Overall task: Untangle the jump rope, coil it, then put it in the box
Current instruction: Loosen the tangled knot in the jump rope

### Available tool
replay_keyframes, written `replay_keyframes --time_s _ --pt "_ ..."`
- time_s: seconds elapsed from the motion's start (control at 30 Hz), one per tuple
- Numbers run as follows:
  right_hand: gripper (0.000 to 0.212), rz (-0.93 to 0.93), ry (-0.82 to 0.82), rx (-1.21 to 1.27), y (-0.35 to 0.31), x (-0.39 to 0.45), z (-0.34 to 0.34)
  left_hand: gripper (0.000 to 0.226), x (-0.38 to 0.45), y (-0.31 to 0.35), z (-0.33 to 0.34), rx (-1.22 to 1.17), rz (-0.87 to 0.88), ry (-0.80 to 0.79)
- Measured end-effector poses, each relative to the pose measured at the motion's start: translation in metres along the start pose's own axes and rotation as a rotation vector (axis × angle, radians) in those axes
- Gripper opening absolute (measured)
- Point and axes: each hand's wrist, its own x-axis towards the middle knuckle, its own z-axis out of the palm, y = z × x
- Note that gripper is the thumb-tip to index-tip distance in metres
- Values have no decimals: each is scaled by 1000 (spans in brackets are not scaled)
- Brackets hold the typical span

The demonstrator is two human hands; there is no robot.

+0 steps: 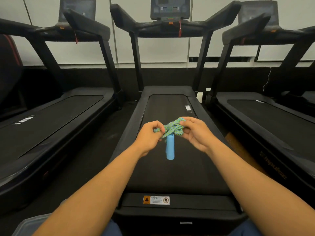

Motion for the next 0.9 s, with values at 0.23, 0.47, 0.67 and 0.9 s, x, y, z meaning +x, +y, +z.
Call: replay_keyframes --time_s 0.23,0.47,0.67,0.9 --pt "17 11 74 201 3 4 1 15 -3 1 13 191 40 25" --pt "22 30 163 415 7 6 6 31 -20 11 31 -275 -223 -178" --pt "27 51 198 516 10 4 10 38 -22 17 38 -563 -269 -195" --pt "33 -22 198 263 1 -6 14 59 -17 13 34 -444 -183 19"
